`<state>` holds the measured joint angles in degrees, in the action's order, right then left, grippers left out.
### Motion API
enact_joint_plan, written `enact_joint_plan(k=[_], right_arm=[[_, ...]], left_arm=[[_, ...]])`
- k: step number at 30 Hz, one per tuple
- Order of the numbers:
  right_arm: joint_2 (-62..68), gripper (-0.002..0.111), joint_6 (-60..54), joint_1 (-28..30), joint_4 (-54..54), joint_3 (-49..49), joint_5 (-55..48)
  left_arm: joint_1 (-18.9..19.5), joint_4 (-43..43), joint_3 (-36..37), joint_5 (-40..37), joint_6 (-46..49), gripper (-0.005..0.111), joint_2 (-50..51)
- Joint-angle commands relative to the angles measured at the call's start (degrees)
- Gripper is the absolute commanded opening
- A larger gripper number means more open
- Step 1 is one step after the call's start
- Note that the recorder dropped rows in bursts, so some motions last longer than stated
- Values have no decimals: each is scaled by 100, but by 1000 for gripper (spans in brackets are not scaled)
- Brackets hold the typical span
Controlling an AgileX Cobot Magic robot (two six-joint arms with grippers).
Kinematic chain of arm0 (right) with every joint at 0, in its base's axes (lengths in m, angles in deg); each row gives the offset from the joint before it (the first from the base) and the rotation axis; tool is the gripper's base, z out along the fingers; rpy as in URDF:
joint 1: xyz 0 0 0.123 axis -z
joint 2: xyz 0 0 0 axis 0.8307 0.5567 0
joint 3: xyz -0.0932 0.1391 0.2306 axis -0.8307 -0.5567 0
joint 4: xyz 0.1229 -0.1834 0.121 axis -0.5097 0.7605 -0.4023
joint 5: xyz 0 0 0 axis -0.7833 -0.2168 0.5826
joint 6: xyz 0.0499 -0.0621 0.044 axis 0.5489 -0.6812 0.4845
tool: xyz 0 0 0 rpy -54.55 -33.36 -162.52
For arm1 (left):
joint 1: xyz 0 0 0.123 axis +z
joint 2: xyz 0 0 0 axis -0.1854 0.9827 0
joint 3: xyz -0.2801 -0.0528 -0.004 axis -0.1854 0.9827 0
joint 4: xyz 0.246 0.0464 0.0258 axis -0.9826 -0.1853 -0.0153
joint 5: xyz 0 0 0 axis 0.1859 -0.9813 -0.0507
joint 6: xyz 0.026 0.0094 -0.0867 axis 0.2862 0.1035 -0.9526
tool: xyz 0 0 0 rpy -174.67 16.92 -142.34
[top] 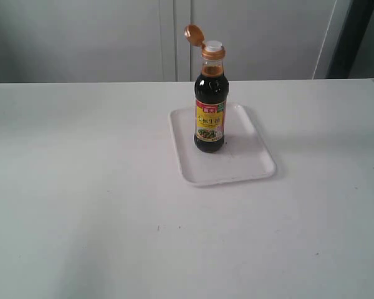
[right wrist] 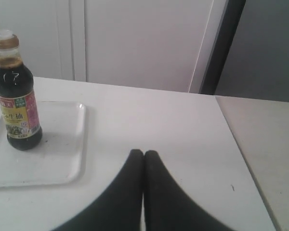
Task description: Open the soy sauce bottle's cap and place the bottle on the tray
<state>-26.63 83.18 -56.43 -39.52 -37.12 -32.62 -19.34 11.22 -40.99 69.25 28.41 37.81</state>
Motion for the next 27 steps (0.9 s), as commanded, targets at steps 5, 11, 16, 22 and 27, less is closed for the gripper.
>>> enact_joint_plan(k=[5, 11, 16, 22, 27], right_arm=[[-611, 0, 46, 26, -60, -343, 410], [-1164, 0, 187, 26, -60, -545, 706], [-1375, 0, 359, 26, -60, -698, 784], [-1375, 0, 435, 26, -60, -705, 755], [-1375, 0, 435, 26, -60, -705, 755]], left_arm=[[-2, 101, 496, 112, -28, 0, -718], [-2, 101, 751, 60, -28, 0, -1342], [-2, 101, 768, -242, -39, 0, -1768], [-2, 101, 768, -605, -28, 0, -1912], [-2, 101, 768, -605, -28, 0, -1912]])
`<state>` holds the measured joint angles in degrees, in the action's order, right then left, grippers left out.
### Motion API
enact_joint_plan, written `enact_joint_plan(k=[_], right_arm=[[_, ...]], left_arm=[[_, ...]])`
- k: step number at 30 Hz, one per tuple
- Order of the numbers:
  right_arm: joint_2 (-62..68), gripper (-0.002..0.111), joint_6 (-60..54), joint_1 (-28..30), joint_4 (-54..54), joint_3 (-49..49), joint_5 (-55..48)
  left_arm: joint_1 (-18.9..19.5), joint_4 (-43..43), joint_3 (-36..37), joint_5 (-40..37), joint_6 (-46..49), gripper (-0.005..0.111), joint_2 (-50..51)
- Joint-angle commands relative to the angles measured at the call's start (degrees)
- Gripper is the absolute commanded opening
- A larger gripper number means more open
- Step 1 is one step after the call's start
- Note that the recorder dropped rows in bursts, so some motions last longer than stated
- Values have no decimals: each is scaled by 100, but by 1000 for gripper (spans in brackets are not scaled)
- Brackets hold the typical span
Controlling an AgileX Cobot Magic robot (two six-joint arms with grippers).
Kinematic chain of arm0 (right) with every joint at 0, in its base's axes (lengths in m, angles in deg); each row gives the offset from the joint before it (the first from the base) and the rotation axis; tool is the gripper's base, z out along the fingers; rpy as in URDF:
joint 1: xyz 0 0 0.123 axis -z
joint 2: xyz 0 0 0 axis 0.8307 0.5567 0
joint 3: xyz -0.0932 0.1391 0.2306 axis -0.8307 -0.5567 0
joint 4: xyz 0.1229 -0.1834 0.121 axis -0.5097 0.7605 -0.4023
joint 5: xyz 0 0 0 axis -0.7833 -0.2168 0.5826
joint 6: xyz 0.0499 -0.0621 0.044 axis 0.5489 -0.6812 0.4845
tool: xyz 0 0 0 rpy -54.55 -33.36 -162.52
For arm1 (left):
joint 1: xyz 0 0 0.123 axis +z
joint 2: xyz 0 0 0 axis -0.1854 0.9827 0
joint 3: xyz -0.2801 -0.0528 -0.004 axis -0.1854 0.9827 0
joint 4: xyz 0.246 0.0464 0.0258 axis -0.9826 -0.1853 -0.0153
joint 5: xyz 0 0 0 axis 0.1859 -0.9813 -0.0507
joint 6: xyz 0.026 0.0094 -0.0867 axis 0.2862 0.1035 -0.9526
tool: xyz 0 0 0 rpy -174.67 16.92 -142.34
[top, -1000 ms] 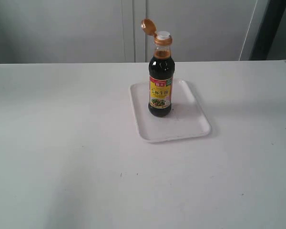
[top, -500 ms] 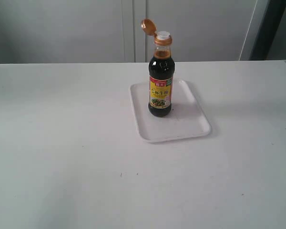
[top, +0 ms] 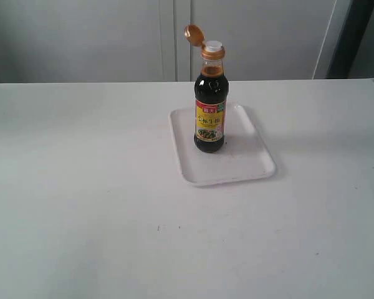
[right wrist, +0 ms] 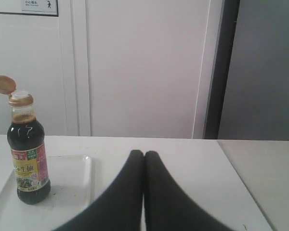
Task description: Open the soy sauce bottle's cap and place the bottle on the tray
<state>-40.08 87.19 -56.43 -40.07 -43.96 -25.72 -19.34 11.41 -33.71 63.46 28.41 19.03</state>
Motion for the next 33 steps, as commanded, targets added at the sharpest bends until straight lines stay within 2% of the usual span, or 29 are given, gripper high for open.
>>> enact_joint_plan(k=[1, 18, 22, 33], right_arm=[[-30, 0, 34, 26, 10, -21, 67], [-30, 0, 34, 26, 10, -21, 67], [-30, 0, 34, 26, 10, -21, 67], [-30, 0, 34, 26, 10, -21, 67]], left_arm=[[-2, 81, 40, -26, -28, 0, -34], [-2, -339, 134, -264, -28, 0, -33], [-2, -586, 362, -360, -38, 0, -301], [-2, -601, 1221, -334, -220, 0, -933]])
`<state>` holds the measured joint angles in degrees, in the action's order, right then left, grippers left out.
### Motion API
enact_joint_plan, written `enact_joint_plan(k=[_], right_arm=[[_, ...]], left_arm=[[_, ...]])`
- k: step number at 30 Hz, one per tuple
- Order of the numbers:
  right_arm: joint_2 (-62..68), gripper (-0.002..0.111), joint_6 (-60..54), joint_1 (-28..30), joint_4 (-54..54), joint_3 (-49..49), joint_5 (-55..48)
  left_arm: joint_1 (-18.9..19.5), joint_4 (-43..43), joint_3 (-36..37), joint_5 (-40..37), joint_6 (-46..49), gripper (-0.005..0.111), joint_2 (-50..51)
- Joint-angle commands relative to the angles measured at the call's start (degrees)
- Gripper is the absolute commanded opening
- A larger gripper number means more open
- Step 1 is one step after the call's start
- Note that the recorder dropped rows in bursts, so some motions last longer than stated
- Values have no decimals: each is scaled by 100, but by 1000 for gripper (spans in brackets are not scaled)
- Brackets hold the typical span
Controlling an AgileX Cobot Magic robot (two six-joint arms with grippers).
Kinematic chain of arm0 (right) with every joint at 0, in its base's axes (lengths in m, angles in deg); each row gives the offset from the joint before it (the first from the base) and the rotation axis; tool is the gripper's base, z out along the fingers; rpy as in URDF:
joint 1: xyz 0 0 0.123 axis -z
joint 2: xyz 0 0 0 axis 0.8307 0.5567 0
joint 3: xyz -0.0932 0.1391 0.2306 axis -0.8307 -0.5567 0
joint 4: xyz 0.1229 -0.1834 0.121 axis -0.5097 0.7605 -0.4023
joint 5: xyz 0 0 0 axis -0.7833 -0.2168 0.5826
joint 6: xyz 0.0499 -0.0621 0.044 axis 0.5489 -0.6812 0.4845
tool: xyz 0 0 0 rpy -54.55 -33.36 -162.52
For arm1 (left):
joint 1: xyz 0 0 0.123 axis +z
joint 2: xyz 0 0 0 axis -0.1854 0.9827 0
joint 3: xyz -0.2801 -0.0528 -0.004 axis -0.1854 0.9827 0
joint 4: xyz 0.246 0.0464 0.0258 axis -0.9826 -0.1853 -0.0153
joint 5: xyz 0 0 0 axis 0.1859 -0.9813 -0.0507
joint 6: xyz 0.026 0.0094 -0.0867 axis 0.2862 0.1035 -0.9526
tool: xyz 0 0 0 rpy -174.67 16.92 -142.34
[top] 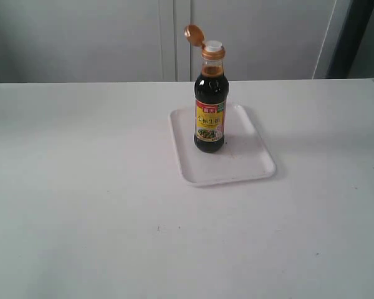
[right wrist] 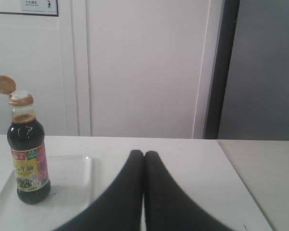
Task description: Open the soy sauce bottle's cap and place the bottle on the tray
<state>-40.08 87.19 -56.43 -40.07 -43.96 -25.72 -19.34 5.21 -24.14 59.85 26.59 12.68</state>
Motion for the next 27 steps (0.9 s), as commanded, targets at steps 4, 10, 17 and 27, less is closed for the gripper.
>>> enact_joint_plan(k=[4, 10, 17, 27], right_arm=[[-30, 0, 34, 26, 10, -21, 67], [-30, 0, 0, 26, 10, -21, 78], [-30, 0, 0, 26, 10, -21, 78], [-30, 0, 0, 26, 10, -21, 78]], left_arm=[[-2, 18, 550, 27, -38, 0, -409], [240, 60, 883, 28, -172, 0, -409], [336, 103, 1142, 32, -172, 0, -409], [590, 163, 1142, 19, -150, 0, -409]])
